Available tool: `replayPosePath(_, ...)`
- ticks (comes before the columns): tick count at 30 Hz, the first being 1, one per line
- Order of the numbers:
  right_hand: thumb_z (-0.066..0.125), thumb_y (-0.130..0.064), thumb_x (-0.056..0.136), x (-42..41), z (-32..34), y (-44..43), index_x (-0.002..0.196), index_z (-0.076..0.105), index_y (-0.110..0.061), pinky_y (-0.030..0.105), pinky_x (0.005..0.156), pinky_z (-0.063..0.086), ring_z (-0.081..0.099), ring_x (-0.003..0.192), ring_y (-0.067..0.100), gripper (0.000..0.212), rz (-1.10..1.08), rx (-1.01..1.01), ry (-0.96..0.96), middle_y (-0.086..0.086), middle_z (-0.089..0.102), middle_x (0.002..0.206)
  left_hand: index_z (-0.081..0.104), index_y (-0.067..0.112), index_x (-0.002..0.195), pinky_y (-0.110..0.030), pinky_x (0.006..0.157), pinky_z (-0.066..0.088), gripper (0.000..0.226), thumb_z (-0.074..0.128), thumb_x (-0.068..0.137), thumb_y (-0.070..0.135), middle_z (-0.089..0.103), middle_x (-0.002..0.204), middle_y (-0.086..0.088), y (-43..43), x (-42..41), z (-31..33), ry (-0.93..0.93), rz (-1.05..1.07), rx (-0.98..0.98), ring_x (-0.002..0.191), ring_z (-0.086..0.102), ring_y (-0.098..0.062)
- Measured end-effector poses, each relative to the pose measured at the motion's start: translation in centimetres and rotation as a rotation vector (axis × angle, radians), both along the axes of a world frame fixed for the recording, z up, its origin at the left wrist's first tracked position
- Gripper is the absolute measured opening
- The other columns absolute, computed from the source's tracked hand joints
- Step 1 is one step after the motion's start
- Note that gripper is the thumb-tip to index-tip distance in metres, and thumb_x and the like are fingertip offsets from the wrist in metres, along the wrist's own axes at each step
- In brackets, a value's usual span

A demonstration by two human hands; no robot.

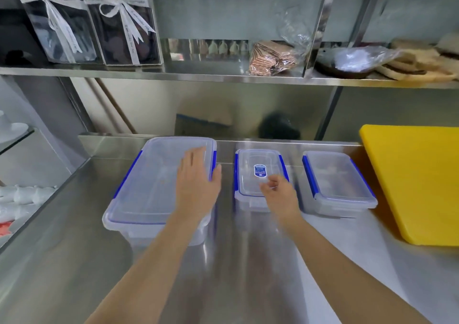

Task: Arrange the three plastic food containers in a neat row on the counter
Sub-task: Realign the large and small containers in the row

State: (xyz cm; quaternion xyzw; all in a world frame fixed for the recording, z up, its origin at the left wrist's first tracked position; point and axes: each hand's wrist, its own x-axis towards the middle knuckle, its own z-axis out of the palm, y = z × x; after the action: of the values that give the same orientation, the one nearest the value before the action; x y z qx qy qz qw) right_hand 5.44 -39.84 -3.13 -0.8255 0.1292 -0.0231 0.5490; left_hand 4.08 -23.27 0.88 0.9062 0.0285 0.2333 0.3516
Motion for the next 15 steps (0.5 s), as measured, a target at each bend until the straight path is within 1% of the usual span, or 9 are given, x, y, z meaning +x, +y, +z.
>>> replayPosePath(2, 0.053, -0.018, 0.090, 0.5, -0.7, -1.9, 0.123, 0.051, -0.006, 0.031, 0.082, 0.045, 0.056, 0.098, 0.023, 0.035, -0.033, -0.045, 0.010, 0.007, 0.058, 0.109, 0.044, 0.012, 0.128, -0.026, 0.094, 0.039, 0.040, 0.053, 0.091, 0.021, 0.047, 0.134, -0.005, -3.8, 0.0, -0.8, 0.024, -0.155, -0.035, 0.122, 0.046, -0.022)
replayPosePath(3, 0.054, -0.019, 0.089, 0.8, -1.3, -2.6, 0.125, 0.051, -0.007, 0.034, 0.087, 0.048, 0.058, 0.102, 0.025, 0.038, -0.040, -0.077, 0.014, 0.008, 0.059, 0.114, 0.043, 0.015, 0.129, -0.025, 0.093, 0.043, 0.039, 0.052, 0.092, 0.022, 0.047, 0.134, -0.002, -5.4, 0.0, -1.6, 0.050, -0.209, -0.026, 0.122, 0.047, -0.019)
replayPosePath(4, 0.055, -0.021, 0.089, 1.1, -1.8, -3.1, 0.125, 0.051, -0.008, 0.038, 0.090, 0.050, 0.059, 0.104, 0.027, 0.039, -0.044, -0.117, 0.013, 0.010, 0.060, 0.116, 0.040, 0.018, 0.131, -0.028, 0.096, 0.045, 0.041, 0.052, 0.092, 0.022, 0.044, 0.137, 0.000, -6.7, 0.2, -2.7, 0.090, -0.254, -0.019, 0.125, 0.045, -0.019)
replayPosePath(5, 0.056, -0.023, 0.088, 1.2, -2.4, -3.5, 0.124, 0.052, -0.010, 0.040, 0.090, 0.051, 0.060, 0.104, 0.028, 0.039, -0.046, -0.156, 0.005, 0.012, 0.061, 0.116, 0.036, 0.020, 0.135, -0.032, 0.103, 0.044, 0.046, 0.052, 0.092, 0.023, 0.040, 0.143, 0.000, -7.8, 0.4, -3.8, 0.145, -0.276, -0.033, 0.130, 0.041, -0.020)
replayPosePath(7, 0.057, -0.028, 0.086, 1.5, -3.6, -4.2, 0.123, 0.052, -0.015, 0.043, 0.088, 0.053, 0.061, 0.102, 0.028, 0.040, -0.043, -0.221, -0.019, 0.012, 0.062, 0.113, 0.022, 0.023, 0.143, -0.039, 0.112, 0.033, 0.059, 0.051, 0.092, 0.028, 0.024, 0.153, -0.004, -8.9, 1.2, -5.8, 0.287, -0.228, -0.071, 0.140, 0.026, -0.024)
replayPosePath(9, 0.054, -0.032, 0.088, 1.7, -4.6, -4.8, 0.129, 0.047, -0.022, 0.044, 0.089, 0.054, 0.061, 0.102, 0.025, 0.043, -0.014, -0.237, -0.015, 0.010, 0.060, 0.117, 0.007, 0.030, 0.146, -0.043, 0.114, 0.028, 0.067, 0.049, 0.093, 0.032, 0.009, 0.157, -0.009, -9.1, 1.9, -7.3, 0.395, -0.159, -0.071, 0.144, 0.015, -0.028)
replayPosePath(10, 0.052, -0.033, 0.088, 1.9, -5.0, -5.0, 0.132, 0.044, -0.024, 0.044, 0.090, 0.053, 0.060, 0.103, 0.024, 0.045, 0.008, -0.223, -0.004, 0.009, 0.059, 0.119, 0.003, 0.033, 0.146, -0.045, 0.113, 0.028, 0.070, 0.048, 0.093, 0.033, 0.006, 0.158, -0.012, -9.0, 2.2, -8.0, 0.441, -0.142, -0.090, 0.145, 0.014, -0.030)
replayPosePath(13, 0.049, -0.034, 0.090, 2.5, -5.6, -5.3, 0.137, 0.039, -0.026, 0.038, 0.091, 0.051, 0.058, 0.108, 0.025, 0.048, 0.056, -0.192, 0.018, 0.007, 0.060, 0.122, -0.001, 0.034, 0.146, -0.048, 0.113, 0.028, 0.069, 0.044, 0.094, 0.039, 0.007, 0.158, -0.013, -8.5, 2.8, -9.0, 0.566, -0.133, -0.196, 0.145, 0.012, -0.032)
replayPosePath(15, 0.048, -0.032, 0.091, 2.9, -6.2, -5.2, 0.138, 0.039, -0.026, 0.034, 0.087, 0.049, 0.059, 0.106, 0.024, 0.047, 0.091, -0.186, 0.016, 0.005, 0.063, 0.121, 0.000, 0.033, 0.146, -0.047, 0.113, 0.028, 0.066, 0.040, 0.094, 0.041, 0.011, 0.157, -0.013, -8.2, 3.1, -9.3, 0.600, -0.142, -0.182, 0.144, 0.016, -0.031)
